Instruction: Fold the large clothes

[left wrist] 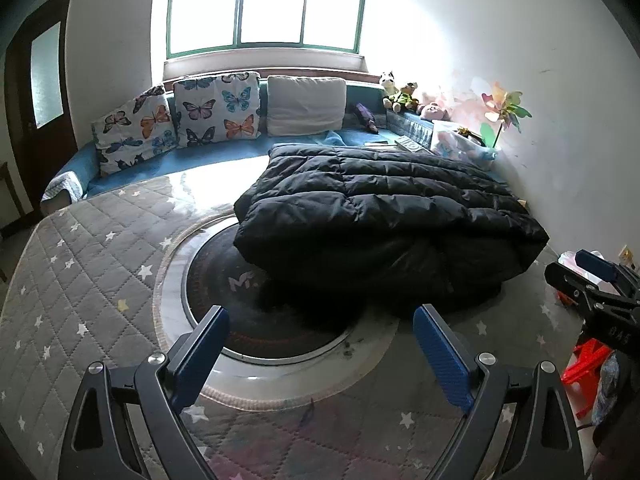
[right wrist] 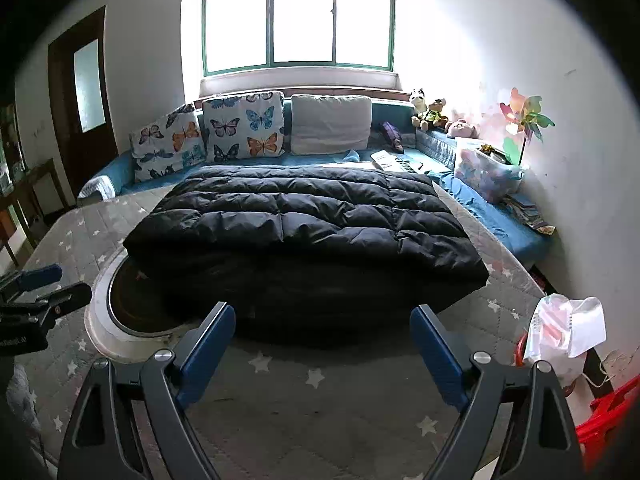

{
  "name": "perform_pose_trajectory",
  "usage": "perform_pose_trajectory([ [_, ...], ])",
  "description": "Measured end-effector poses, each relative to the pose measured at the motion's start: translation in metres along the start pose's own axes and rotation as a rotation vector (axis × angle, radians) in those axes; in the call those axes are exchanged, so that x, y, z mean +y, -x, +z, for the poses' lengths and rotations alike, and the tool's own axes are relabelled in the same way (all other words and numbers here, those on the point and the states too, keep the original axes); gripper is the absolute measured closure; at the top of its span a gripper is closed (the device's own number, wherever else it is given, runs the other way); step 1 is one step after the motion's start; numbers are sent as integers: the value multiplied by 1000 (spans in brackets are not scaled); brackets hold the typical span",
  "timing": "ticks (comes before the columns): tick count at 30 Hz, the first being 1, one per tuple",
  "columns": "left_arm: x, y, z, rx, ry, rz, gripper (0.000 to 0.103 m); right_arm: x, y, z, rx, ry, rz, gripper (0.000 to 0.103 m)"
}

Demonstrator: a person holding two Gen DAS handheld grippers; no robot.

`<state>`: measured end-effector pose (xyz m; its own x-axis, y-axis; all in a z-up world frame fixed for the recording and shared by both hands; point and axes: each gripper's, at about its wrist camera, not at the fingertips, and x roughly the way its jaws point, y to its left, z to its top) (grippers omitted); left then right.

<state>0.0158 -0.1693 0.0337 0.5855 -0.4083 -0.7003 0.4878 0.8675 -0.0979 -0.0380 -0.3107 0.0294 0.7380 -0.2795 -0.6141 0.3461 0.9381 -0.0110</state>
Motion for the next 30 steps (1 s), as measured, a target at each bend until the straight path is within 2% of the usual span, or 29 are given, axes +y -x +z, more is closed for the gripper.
perform_pose_trajectory([
  [4, 2, 3, -2, -4, 0, 6, 3, 2, 1, -1, 0, -3, 14, 6],
  [9, 4, 5, -5, 0, 7, 7, 3, 5, 2, -2, -7, 11, -13, 6],
  [30, 6, 7, -11, -7, 19, 3, 4, 12, 0, -4, -4, 30, -34, 6],
])
